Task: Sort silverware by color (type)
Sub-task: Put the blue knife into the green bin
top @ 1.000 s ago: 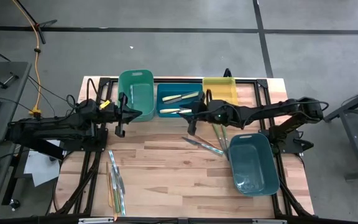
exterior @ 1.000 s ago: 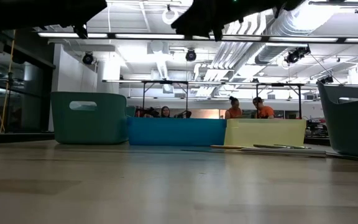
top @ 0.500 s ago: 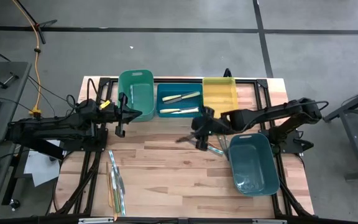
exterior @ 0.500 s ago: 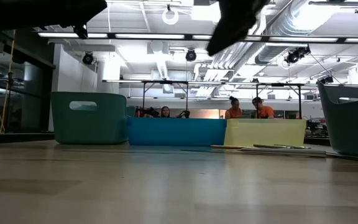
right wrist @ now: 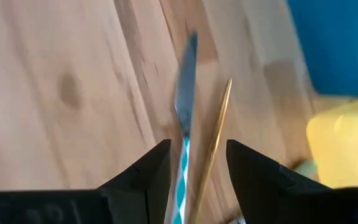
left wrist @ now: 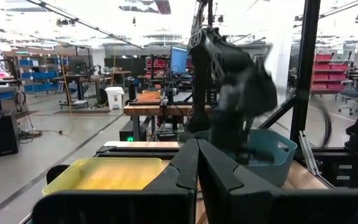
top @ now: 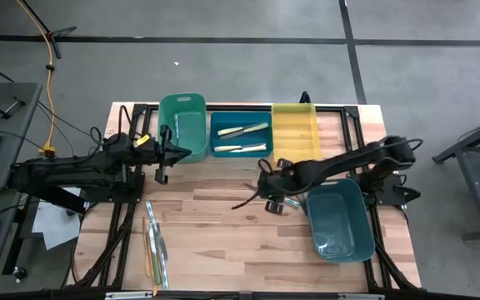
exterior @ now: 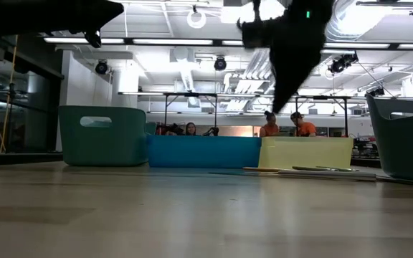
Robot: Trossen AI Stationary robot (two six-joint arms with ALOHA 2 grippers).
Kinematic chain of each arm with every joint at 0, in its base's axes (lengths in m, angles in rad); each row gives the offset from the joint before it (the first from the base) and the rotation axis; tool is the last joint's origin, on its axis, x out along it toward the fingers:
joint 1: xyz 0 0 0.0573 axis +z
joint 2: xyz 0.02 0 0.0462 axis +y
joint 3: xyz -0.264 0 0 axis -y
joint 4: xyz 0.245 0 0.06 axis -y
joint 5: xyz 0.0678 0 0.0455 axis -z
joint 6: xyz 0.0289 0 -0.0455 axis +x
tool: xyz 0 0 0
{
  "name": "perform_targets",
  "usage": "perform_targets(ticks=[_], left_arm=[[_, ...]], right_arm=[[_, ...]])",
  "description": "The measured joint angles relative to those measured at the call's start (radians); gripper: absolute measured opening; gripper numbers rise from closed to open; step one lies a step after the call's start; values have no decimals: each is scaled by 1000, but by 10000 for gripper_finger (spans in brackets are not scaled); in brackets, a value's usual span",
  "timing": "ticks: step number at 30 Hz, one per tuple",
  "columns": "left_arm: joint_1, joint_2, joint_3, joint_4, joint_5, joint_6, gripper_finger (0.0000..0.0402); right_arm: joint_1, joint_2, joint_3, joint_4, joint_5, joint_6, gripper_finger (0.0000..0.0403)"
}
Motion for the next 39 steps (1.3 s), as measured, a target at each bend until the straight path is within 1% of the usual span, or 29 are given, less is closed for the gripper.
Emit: perform_targets(ticks=[3, 7, 12, 16, 22, 27, 31, 39], left_arm=[[0, 0, 0, -2, 0, 0, 1], [0, 0, 0, -3, 0, 0, 1], [0, 0, 0, -3, 0, 0, 3], [0, 0, 0, -4, 0, 0, 3], [0, 0, 0, -11, 0, 0, 3], [0, 0, 0, -11, 0, -1, 3], [0, 0, 0, -14, 0, -1, 3], [0, 0, 0, -23, 0, -1, 3]], right_arm=[[-6, 75, 0, -30, -15, -1, 152], [-18, 157, 0, -37, -69, -23, 152], [-35, 219, -1, -34, -114, -72, 152], [-46, 226, -1, -24, -131, -79, 152], [-67, 227, -1, -23, -211, -74, 152], [-73, 237, -1, -5, -219, -76, 152], [-73, 248, 0, 2, -245, -77, 152], [-74, 285, 5, -4, -253, -80, 150]])
